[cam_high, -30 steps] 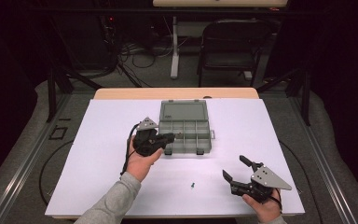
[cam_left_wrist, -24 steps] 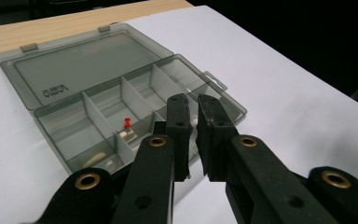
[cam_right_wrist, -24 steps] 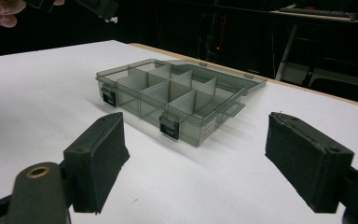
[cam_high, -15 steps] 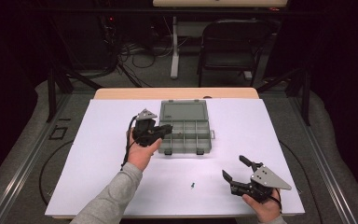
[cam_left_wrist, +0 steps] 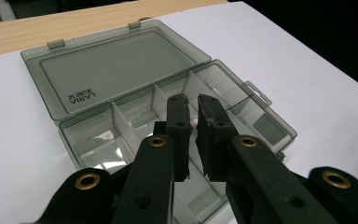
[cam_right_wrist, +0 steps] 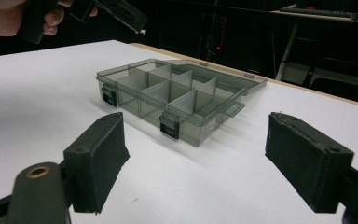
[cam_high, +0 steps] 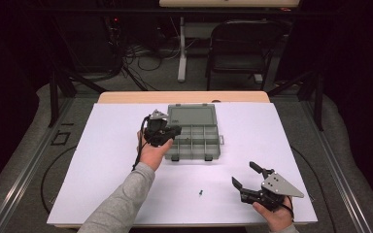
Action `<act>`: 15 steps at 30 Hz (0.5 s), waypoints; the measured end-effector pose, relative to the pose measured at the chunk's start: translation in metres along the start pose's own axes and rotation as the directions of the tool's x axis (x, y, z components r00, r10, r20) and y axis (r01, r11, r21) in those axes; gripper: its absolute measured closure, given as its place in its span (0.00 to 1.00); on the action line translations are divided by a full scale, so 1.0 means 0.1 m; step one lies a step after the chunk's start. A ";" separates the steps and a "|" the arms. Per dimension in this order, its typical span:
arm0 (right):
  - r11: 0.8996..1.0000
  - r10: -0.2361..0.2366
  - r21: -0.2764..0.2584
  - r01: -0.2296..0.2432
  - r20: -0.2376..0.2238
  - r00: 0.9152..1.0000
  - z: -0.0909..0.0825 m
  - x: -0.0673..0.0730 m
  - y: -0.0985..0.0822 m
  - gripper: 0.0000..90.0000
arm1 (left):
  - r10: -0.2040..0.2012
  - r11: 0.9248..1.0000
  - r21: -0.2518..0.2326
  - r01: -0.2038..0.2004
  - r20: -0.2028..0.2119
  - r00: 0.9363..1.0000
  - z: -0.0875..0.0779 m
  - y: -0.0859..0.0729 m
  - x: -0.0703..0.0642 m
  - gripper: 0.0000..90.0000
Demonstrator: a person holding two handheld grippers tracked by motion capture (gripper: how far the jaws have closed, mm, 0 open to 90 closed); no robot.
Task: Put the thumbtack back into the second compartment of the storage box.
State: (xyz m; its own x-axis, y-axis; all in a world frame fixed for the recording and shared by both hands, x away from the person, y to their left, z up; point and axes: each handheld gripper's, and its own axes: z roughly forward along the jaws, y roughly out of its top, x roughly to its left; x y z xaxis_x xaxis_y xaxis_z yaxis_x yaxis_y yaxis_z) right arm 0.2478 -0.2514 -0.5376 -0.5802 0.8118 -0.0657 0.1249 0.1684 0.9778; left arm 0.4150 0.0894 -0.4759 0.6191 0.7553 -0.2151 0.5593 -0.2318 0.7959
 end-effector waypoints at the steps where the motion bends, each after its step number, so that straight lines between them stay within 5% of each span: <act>1: 1.000 0.000 0.001 0.000 0.000 1.000 0.00 0.00 0.00 0.22 | -0.004 1.000 0.002 0.004 -0.003 1.000 0.01 0.00 0.01 0.93; 15: 1.000 0.004 -0.004 -0.004 0.002 1.000 -0.01 -0.01 0.00 0.22 | -0.024 0.999 0.035 0.026 -0.046 0.999 0.24 0.03 0.11 0.93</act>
State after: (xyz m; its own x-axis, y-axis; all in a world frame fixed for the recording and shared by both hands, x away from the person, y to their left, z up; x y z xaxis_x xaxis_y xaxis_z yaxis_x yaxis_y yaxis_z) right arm 0.2476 -0.2523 -0.5374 -0.5784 0.8133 -0.0624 0.1240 0.1632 0.9788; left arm 0.4369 0.0819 -0.4897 0.5796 0.7879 -0.2081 0.5939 -0.2336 0.7699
